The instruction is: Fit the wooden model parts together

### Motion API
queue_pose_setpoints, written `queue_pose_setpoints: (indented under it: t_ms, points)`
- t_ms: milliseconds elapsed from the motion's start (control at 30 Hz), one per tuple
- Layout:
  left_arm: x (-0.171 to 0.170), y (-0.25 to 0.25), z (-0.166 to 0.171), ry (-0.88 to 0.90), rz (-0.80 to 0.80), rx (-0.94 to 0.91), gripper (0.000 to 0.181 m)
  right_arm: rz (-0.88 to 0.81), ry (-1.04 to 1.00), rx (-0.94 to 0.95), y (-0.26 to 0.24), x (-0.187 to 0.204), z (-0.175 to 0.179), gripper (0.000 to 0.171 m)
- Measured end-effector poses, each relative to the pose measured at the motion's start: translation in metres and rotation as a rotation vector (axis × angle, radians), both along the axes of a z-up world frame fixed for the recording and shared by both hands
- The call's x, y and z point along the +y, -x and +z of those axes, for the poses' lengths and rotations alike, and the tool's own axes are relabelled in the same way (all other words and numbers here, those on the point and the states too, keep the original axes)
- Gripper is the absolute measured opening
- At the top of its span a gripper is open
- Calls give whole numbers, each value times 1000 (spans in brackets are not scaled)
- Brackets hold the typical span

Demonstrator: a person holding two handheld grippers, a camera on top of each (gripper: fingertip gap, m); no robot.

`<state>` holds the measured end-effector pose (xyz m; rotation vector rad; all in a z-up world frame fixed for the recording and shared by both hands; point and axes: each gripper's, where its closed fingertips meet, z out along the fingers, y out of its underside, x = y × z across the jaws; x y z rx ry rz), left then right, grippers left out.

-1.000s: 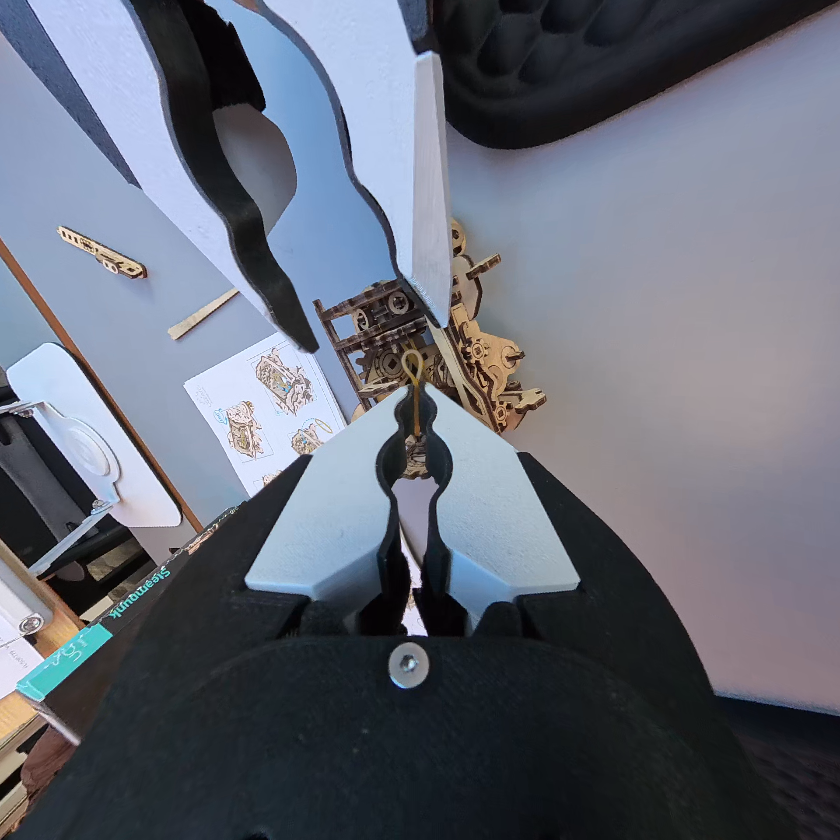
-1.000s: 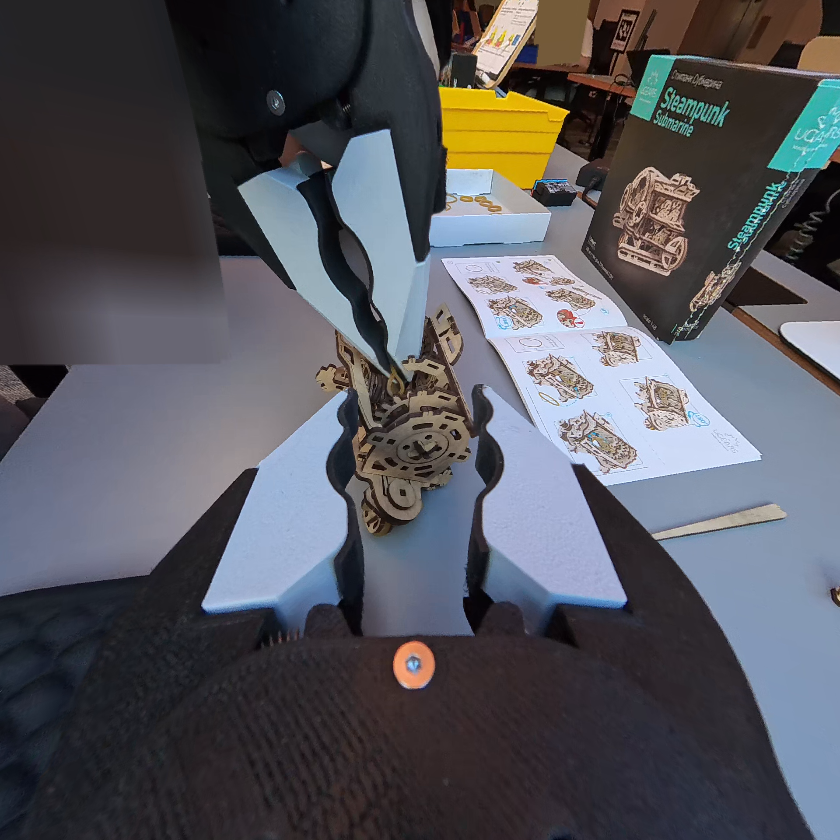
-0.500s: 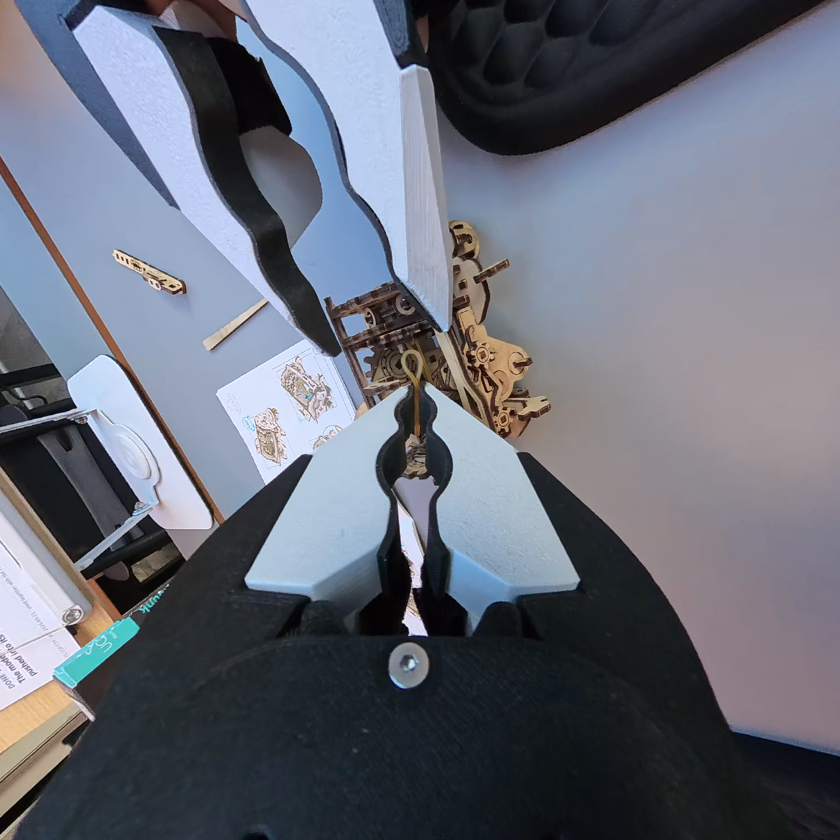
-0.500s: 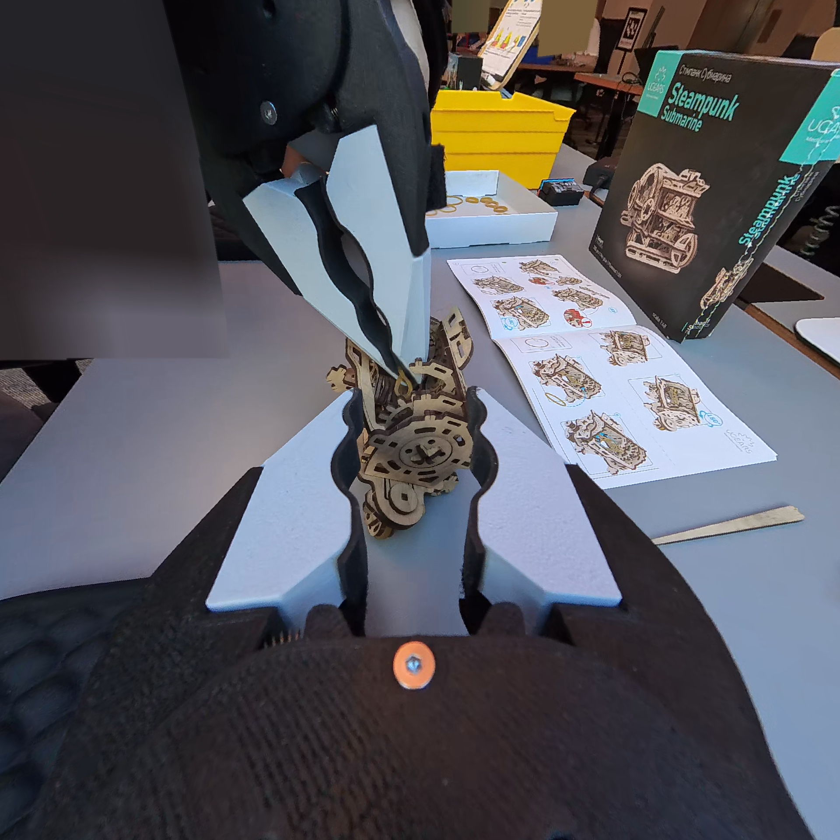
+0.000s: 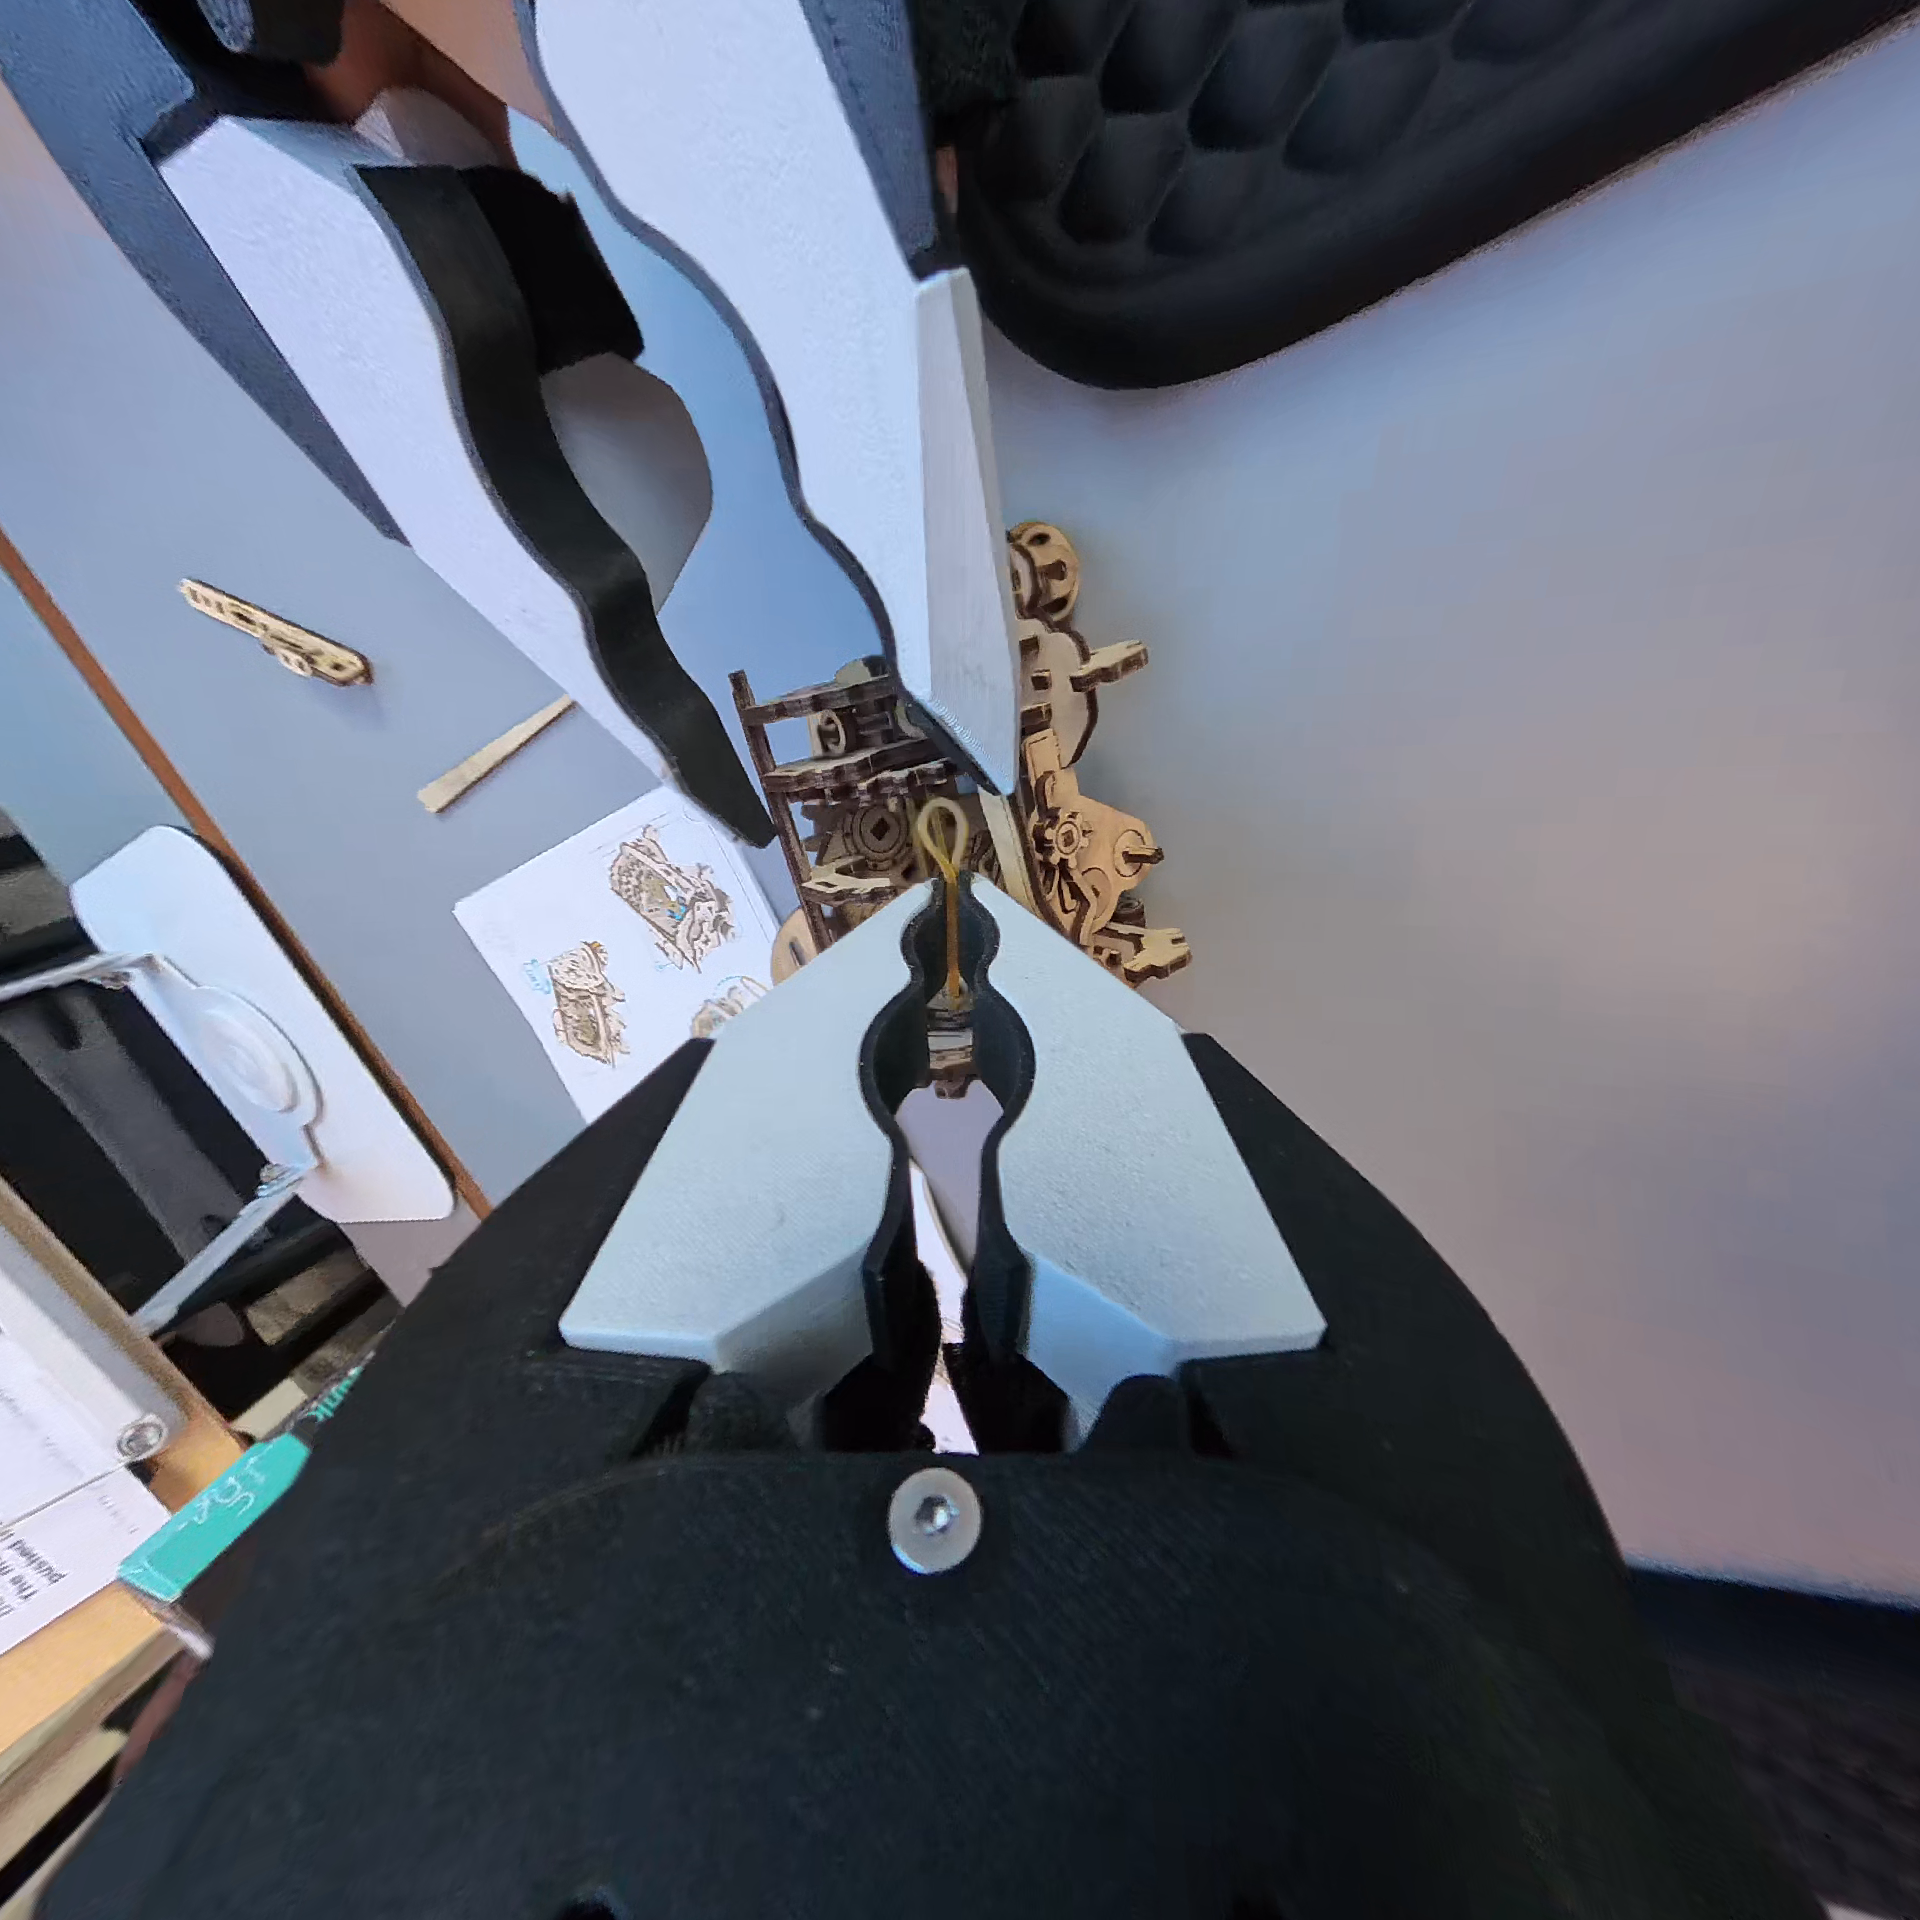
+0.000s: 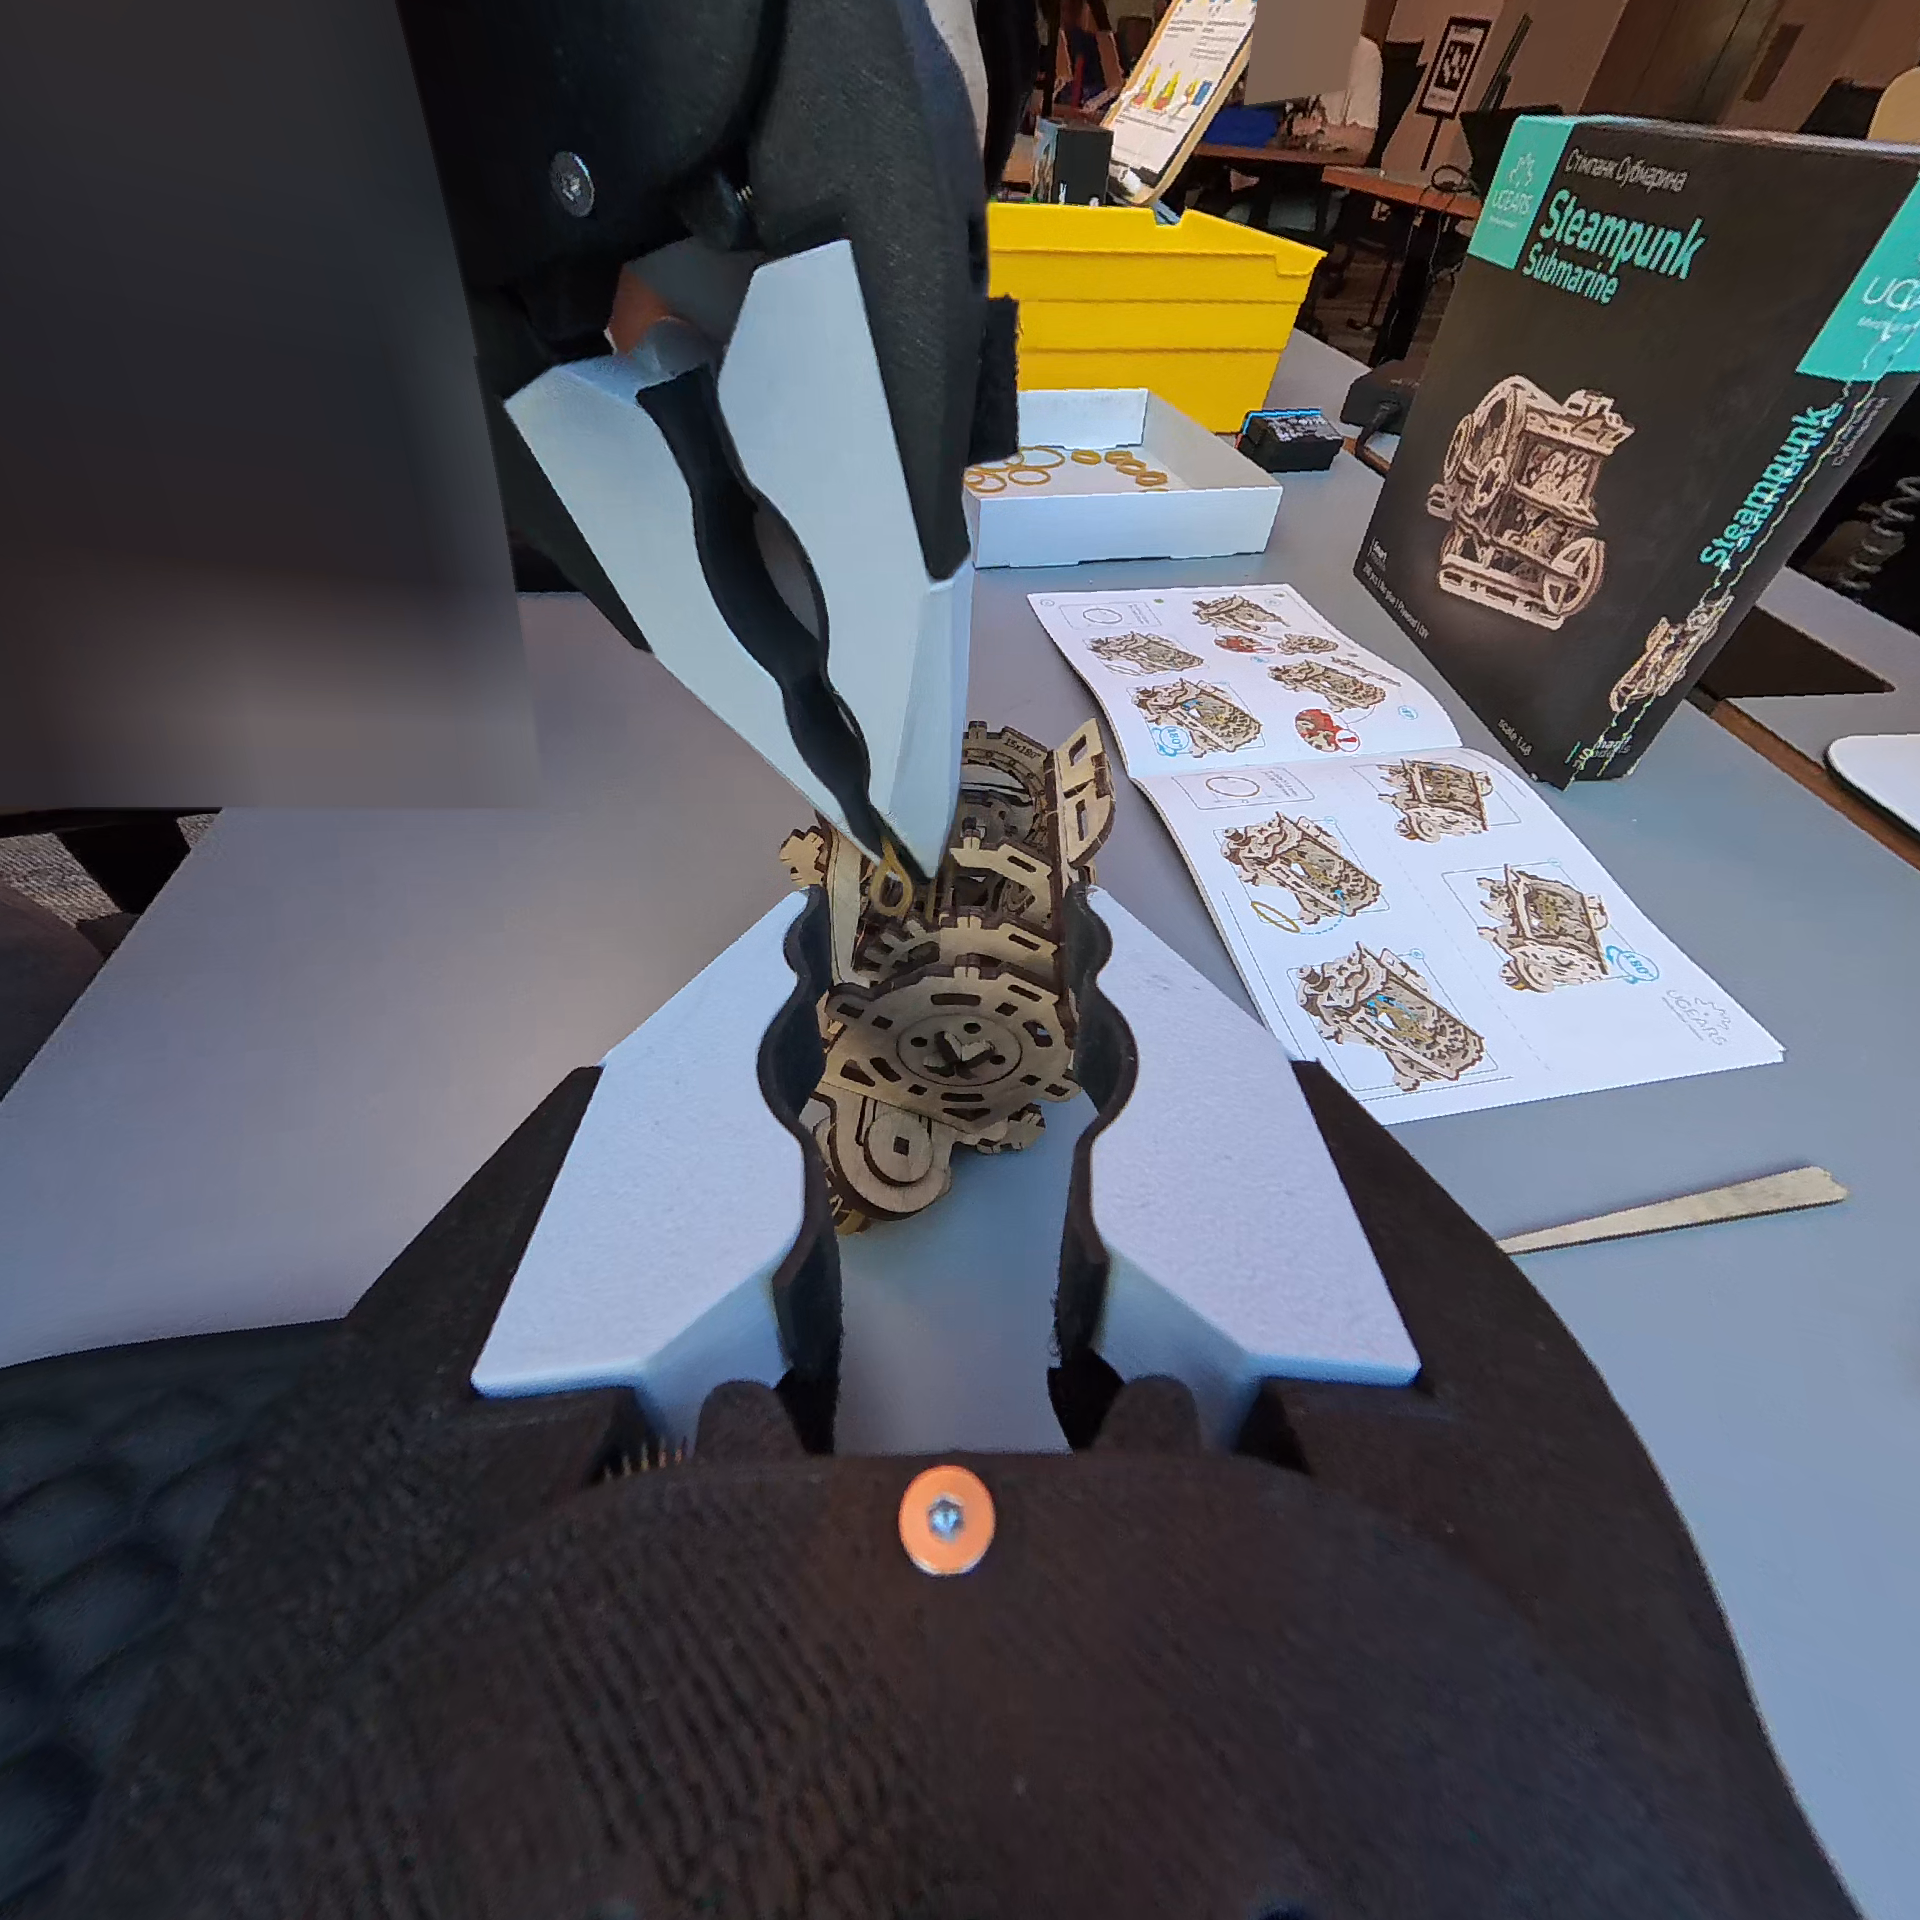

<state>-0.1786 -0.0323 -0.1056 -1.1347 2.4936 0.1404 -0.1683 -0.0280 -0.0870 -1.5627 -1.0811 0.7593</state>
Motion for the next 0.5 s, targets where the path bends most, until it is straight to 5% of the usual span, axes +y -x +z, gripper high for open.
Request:
queue_pose_setpoints:
  t_ms: [500]
  points:
    - [2,-4,2,-130,53,144,0,-8,-9,-17,-1,-1,0,43]
